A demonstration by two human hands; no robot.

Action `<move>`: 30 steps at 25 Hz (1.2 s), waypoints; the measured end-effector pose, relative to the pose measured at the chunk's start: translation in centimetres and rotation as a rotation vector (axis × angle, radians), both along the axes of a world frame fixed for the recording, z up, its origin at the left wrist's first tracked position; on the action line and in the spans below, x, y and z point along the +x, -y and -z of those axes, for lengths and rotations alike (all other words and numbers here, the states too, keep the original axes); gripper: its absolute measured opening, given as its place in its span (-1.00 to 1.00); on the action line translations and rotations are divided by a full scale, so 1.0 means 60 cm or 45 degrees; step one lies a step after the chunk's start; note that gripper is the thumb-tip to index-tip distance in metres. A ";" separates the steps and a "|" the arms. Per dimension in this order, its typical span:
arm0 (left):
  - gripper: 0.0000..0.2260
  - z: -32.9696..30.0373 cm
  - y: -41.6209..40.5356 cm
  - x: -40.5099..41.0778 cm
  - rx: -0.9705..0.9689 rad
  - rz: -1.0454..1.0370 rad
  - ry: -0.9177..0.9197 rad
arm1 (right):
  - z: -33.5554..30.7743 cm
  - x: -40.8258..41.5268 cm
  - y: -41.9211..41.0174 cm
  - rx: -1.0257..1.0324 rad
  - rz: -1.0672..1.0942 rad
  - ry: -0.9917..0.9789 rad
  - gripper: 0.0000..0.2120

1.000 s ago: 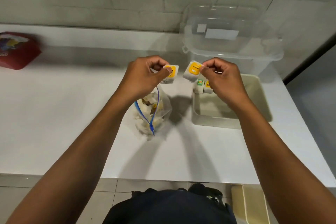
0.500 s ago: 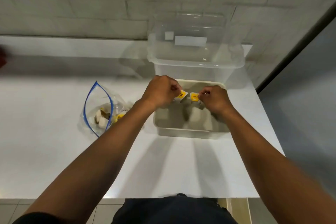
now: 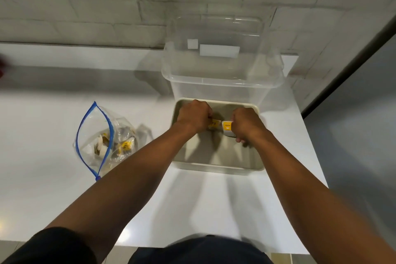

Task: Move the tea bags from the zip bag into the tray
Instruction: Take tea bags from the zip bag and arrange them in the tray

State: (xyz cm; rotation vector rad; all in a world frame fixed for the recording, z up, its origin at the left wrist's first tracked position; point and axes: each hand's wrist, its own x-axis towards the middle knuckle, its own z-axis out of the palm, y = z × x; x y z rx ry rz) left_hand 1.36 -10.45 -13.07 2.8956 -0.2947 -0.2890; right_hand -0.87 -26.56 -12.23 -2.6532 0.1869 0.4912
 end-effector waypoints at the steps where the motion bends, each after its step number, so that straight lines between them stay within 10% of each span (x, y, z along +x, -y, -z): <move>1: -0.82 0.004 0.005 0.001 0.023 -0.005 0.016 | 0.000 0.001 0.002 -0.023 -0.027 0.010 -0.87; 30: -0.82 0.042 0.034 -0.003 0.325 -0.025 0.415 | 0.086 0.006 -0.015 0.085 0.272 0.310 -0.87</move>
